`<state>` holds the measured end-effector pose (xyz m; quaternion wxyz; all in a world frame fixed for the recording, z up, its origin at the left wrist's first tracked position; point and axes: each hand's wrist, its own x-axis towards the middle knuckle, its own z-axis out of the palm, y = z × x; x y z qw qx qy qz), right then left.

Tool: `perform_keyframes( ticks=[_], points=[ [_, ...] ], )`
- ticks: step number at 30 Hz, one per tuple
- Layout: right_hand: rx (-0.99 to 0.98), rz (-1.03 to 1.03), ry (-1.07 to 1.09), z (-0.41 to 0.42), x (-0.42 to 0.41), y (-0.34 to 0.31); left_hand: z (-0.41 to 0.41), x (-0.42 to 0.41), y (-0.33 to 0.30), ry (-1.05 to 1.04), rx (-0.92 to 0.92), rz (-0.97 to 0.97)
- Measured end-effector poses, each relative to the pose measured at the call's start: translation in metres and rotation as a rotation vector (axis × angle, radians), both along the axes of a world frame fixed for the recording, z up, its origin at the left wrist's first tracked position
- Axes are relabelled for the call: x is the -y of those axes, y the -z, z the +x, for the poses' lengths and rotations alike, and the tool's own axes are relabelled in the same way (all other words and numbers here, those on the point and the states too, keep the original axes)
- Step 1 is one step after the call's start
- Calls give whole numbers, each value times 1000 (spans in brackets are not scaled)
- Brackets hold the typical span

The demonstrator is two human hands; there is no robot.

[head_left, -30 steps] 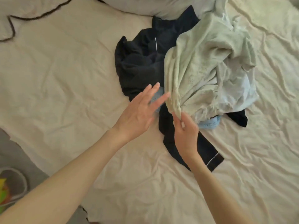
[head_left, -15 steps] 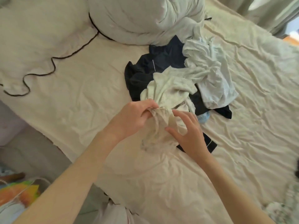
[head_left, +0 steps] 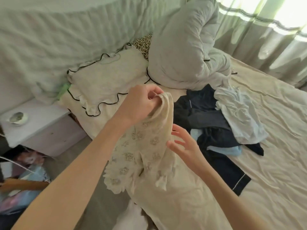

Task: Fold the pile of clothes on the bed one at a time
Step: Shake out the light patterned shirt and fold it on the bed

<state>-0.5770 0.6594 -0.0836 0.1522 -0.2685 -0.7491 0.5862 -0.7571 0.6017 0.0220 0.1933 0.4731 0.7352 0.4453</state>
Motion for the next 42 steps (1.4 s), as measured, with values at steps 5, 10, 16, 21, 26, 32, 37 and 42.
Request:
perform_keyframes(
  ticks=[5,10,16,21,26,32,37,42],
  points=[
    [-72,17,-15,-28,26,-43,-24,22,-55,-166,23,141],
    [-155,138,295,-47,-13,-102,-60,43,-85,-327,152,214],
    [37,685,13,-43,6,-100,-71,48,-95,-346,216,212],
    [275,1025,-77,-54,2,-51,-68,45,-117,-274,172,261],
    [-63,968,111,-77,-25,-78,-82,53,-129,-246,226,291],
    [-216,205,178,-96,-35,-169,-122,61,-104,-561,-34,172],
    [-190,96,69,-131,-26,-213,-95,63,-74,-465,-58,48],
    [-131,147,-20,-154,-7,-218,-36,67,-66,-200,264,108]
  ],
)
